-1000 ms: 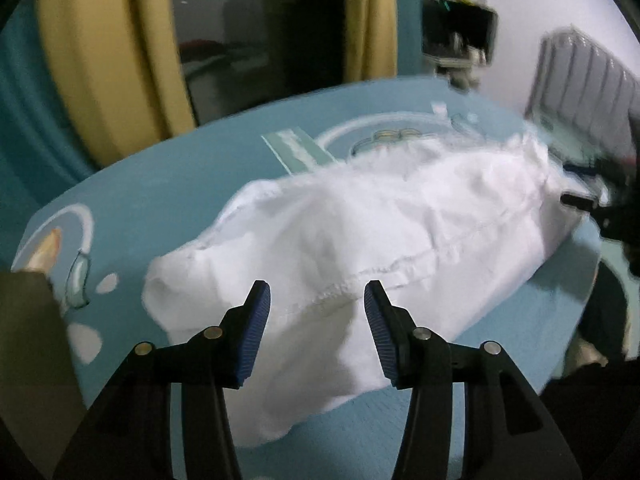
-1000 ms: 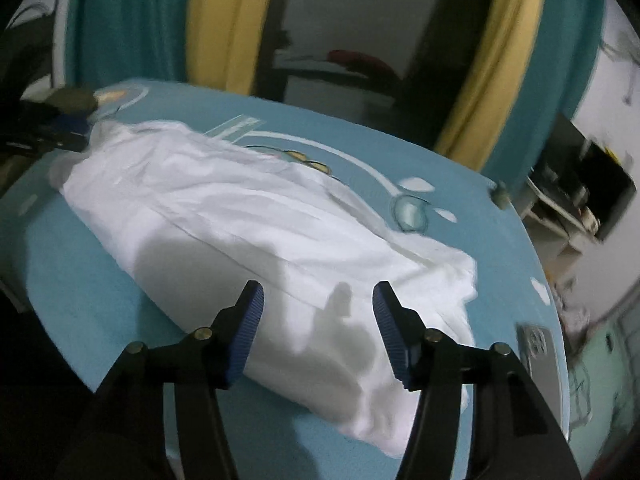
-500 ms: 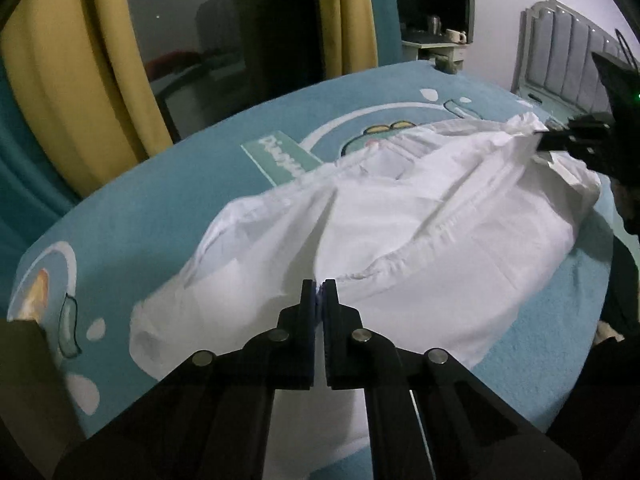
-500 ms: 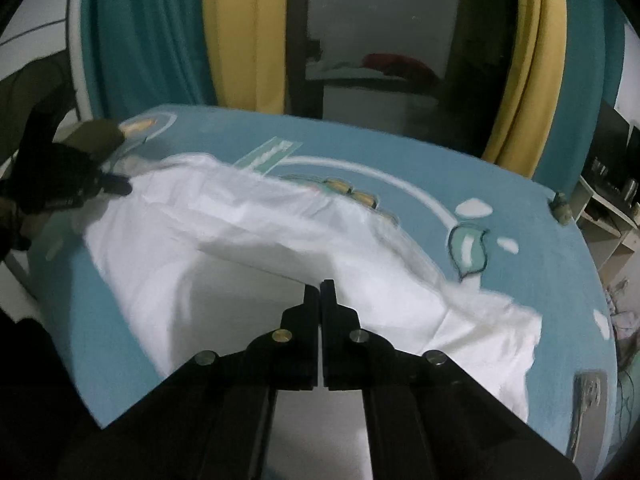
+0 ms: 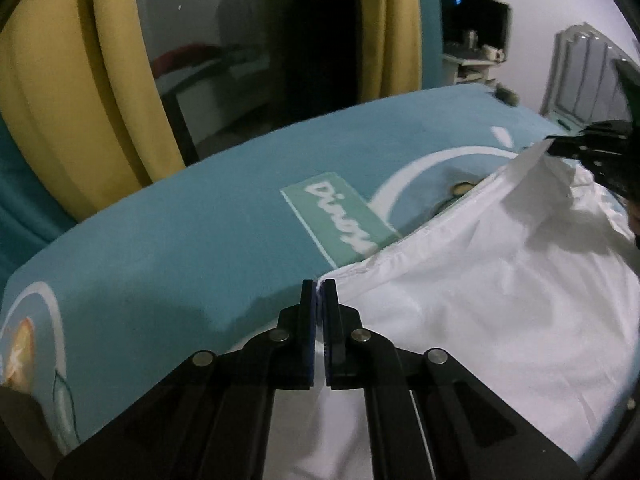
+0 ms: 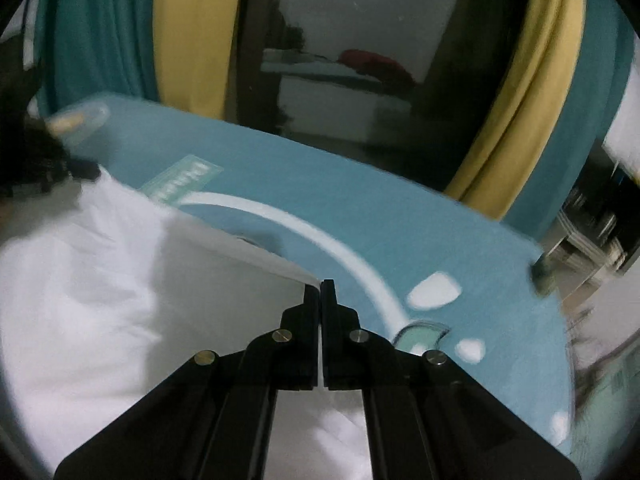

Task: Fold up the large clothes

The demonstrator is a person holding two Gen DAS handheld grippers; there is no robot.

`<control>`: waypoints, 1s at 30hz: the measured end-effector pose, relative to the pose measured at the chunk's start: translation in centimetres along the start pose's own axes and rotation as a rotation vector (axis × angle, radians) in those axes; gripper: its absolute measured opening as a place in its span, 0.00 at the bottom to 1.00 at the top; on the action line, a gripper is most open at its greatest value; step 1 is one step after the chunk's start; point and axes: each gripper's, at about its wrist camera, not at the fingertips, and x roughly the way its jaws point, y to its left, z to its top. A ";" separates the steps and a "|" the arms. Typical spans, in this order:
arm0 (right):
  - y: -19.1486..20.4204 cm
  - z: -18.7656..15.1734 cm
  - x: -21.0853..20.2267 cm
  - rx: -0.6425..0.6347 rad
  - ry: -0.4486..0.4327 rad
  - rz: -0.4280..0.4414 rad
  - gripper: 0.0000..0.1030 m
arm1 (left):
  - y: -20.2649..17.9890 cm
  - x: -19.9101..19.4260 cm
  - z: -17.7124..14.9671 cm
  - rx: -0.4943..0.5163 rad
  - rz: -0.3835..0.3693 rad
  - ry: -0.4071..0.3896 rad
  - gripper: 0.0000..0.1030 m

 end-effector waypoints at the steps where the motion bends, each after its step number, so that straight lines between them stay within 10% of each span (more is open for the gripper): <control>1: 0.1 0.3 0.2 -0.016 -0.004 -0.027 0.01 | 0.1 0.6 0.3 0.007 0.007 0.019 0.07; 6: -2.1 0.3 1.4 0.020 0.043 -0.090 0.16 | 2.1 1.2 0.8 -0.038 0.097 0.036 0.38; 8: -3.6 -0.3 0.8 0.092 0.041 -0.091 0.49 | 3.4 0.1 0.3 -0.104 0.097 0.016 0.41; 10: -5.1 -1.3 -0.2 0.167 0.040 -0.100 0.61 | 4.2 -1.0 -0.5 -0.128 0.123 0.006 0.42; 24: -8.9 -9.3 -4.0 0.457 0.111 -0.057 0.61 | 5.4 -5.9 -7.9 -0.196 0.104 0.039 0.52; 30: -8.0 -8.7 -3.8 0.429 0.105 -0.020 0.61 | 2.5 -4.0 -7.4 -0.079 0.040 0.116 0.52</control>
